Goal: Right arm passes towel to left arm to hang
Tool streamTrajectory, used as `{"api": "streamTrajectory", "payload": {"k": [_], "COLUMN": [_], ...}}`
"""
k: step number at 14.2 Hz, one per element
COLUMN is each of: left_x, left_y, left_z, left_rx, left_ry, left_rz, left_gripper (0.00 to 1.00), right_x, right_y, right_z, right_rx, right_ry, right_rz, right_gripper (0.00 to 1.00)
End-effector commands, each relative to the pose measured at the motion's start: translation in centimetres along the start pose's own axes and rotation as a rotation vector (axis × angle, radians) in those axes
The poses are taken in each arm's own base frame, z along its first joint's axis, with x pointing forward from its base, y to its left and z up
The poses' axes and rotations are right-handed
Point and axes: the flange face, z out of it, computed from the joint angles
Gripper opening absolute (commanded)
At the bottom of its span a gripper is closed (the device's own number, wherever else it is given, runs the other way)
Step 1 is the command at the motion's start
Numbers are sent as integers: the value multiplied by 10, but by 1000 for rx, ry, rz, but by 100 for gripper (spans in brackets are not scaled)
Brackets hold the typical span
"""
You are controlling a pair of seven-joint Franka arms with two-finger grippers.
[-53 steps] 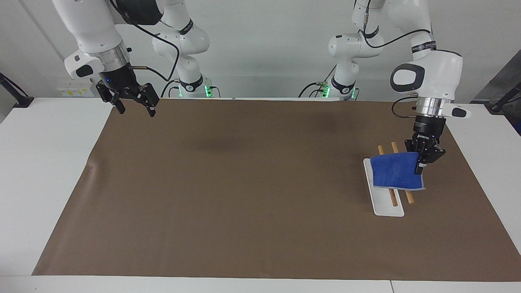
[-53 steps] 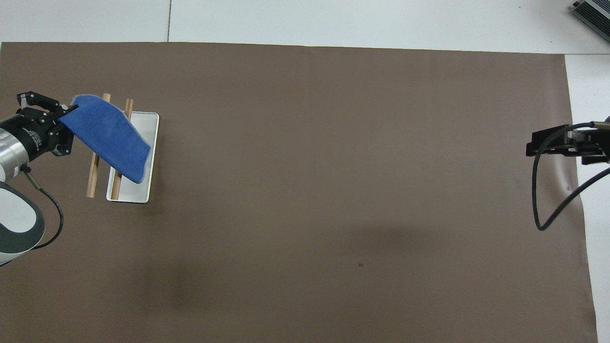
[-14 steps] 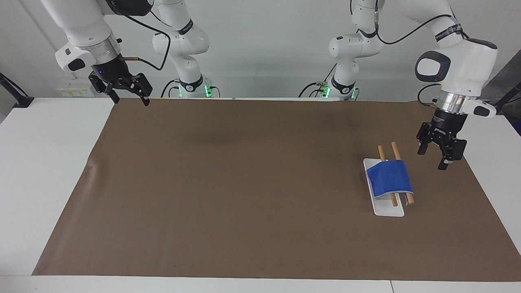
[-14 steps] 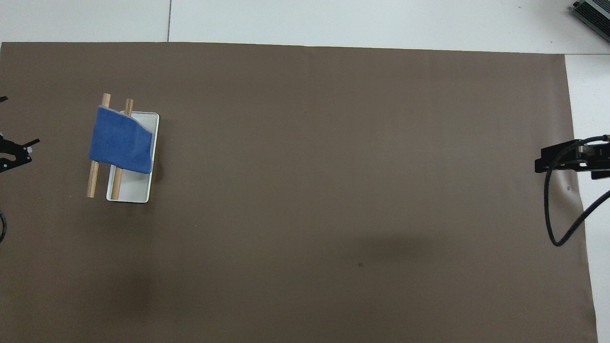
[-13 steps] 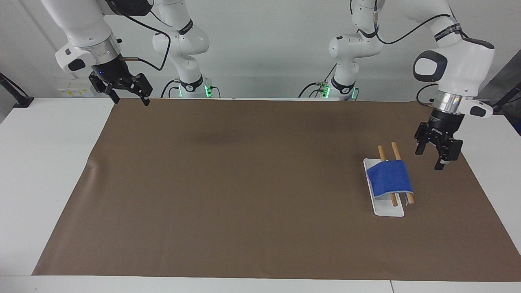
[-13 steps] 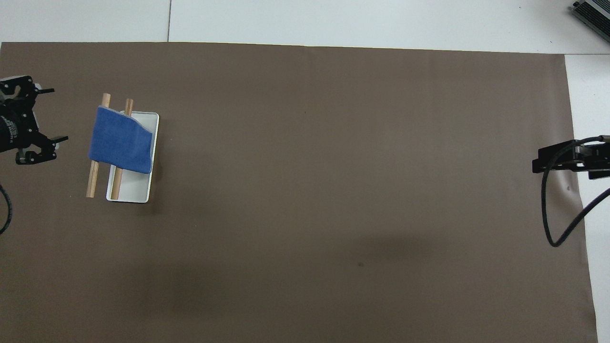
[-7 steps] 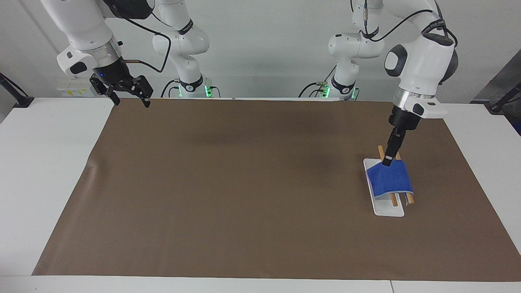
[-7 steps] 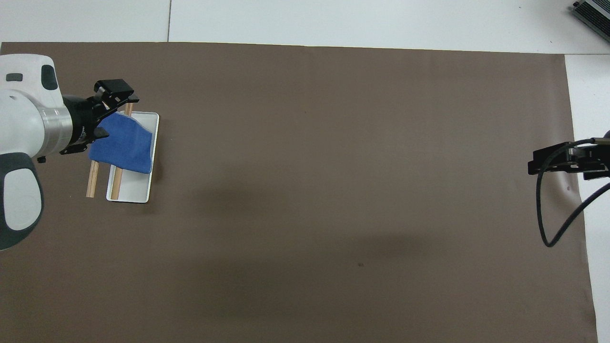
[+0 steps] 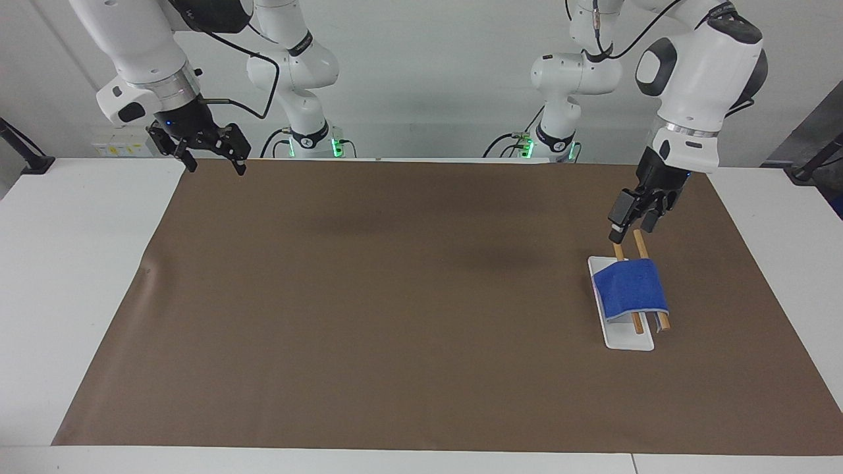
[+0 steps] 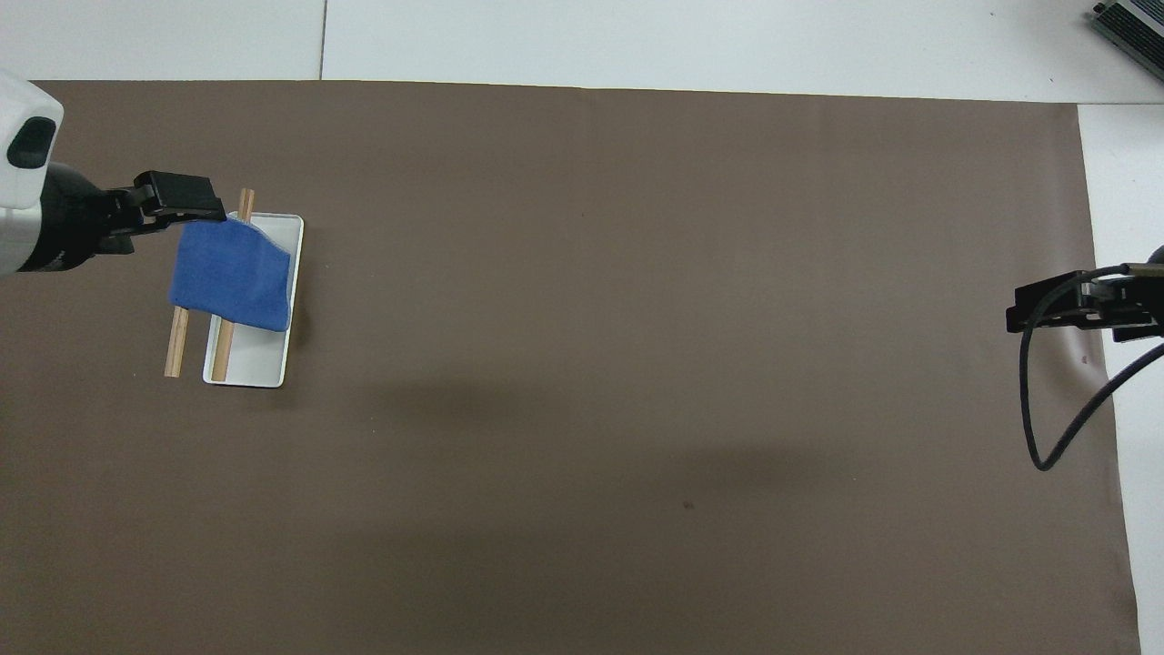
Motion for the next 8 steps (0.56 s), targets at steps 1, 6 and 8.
{"api": "streamTrajectory", "payload": {"k": [1,6,8], "left_x": [-4,-16,-18], "left_y": [-7,-8,-14], "left_z": [-18,-25,-25], "left_rx": [43,64,84], "left_ry": [-84,-190,-210], "left_rz": [112,173,256], "left_gripper": [100,100,100], "right_x": [-1,-1,0], "right_y": [-7,-10,-10], "right_z": [2,2,3], "right_rx": [-19,-14,-10], "right_ry": [20,28,38], "right_rz": [-26,-18,-6], "right_gripper": [100,100,100]}}
